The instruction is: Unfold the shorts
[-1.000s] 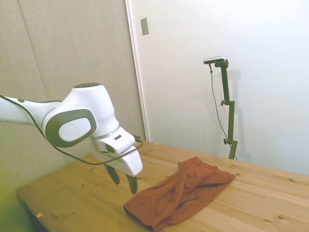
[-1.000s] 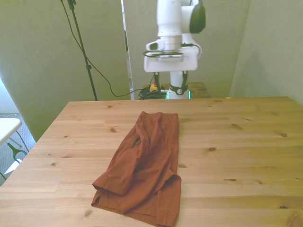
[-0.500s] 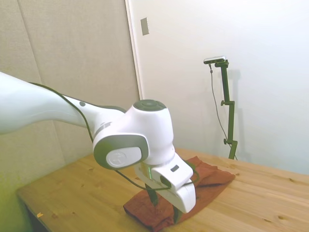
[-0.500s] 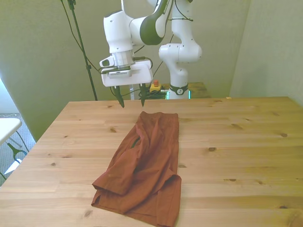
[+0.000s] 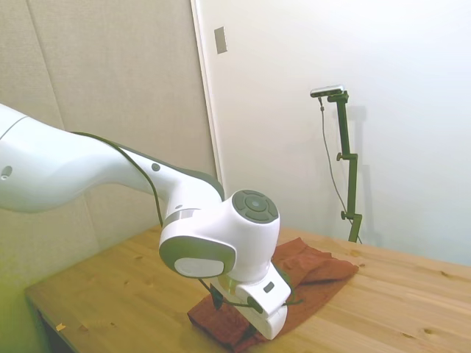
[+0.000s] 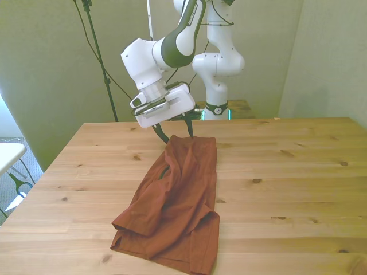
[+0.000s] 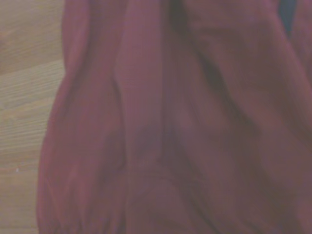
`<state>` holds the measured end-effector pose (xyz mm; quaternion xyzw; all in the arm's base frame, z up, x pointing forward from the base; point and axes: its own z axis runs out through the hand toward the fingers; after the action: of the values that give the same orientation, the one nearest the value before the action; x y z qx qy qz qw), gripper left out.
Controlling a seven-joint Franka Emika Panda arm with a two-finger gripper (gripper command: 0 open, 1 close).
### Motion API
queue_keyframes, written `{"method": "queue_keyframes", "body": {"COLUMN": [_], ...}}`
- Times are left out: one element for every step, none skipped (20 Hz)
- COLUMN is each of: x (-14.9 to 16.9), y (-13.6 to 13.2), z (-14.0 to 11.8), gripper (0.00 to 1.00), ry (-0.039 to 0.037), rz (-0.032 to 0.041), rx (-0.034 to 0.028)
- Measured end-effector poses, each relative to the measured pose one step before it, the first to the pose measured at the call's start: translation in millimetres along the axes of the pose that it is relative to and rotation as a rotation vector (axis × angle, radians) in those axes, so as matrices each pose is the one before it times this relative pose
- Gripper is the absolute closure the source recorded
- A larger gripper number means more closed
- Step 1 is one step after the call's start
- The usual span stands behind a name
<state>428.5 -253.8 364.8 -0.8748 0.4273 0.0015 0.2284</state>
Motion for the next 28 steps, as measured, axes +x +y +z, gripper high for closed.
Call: {"method": "queue_keyframes", "body": {"x": [-0.56,-1.00,-1.30,-1.36,-0.77,-0.22,0.04,0.23,0.28,0.42,0.88,0.35,0.07,0.14,0.08,0.05,-0.03,-0.10,0.04,0.09,0.17,0.21,0.09,0.01,-0.28,-0.59,-2.07,-3.38], "y": [-0.30,0.39,0.36,0.39,-0.26,-0.27,0.29,1.40,2.29,2.40,2.42,1.96,1.50,0.84,0.31,0.09,0.17,0.34,0.43,0.67,0.62,0.37,0.25,-0.08,-0.89,-1.57,-2.36,-4.14], "z": [1.18,1.68,1.80,0.98,-0.43,-1.80,-3.32,-3.16,-3.35,-3.20,-2.60,-1.42,-0.81,-0.42,-0.17,0.14,0.33,0.67,0.86,1.27,1.19,0.68,-0.10,-1.16,-2.76,-4.10,-5.45,-6.63], "gripper": [1.00,1.00,1.00,1.00,1.00,1.00,1.00,1.00,1.00,1.00,1.00,1.00,1.00,1.00,1.00,1.00,1.00,1.00,1.00,1.00,1.00,1.00,1.00,1.00,1.00,1.00,1.00,1.00], "ry": [-0.00302,-0.00625,-0.00795,-0.00987,-0.00402,0.00230,0.00542,0.00440,0.00122,-0.00195,0.00063,-0.00255,-0.00337,-0.00033,0.00012,-0.00026,-0.00069,-0.00140,-0.00192,-0.00240,-0.00221,-0.00120,-0.00088,-0.00251,-0.00544,-0.00361,-0.00585,-0.00517], "rz": [-0.00867,-0.01163,-0.00849,-0.00648,-0.00272,-0.00287,-0.00287,-0.00086,0.00249,0.00349,0.00351,0.00255,0.00248,0.00125,0.00024,-0.00028,-0.00072,-0.00155,-0.00209,-0.00240,-0.00171,-0.00214,-0.00147,-0.00087,-0.00280,-0.00456,-0.00640,-0.01006], "rx": [0.00973,0.00937,0.00939,0.00163,0.00129,0.00209,0.00362,0.00362,0.00403,0.00407,0.00290,0.00199,0.00151,0.00064,0.00021,-0.00017,-0.00027,-0.00052,-0.00079,-0.00122,-0.00121,-0.00076,0.00021,0.00157,0.00378,0.00500,0.00732,0.00935]}}
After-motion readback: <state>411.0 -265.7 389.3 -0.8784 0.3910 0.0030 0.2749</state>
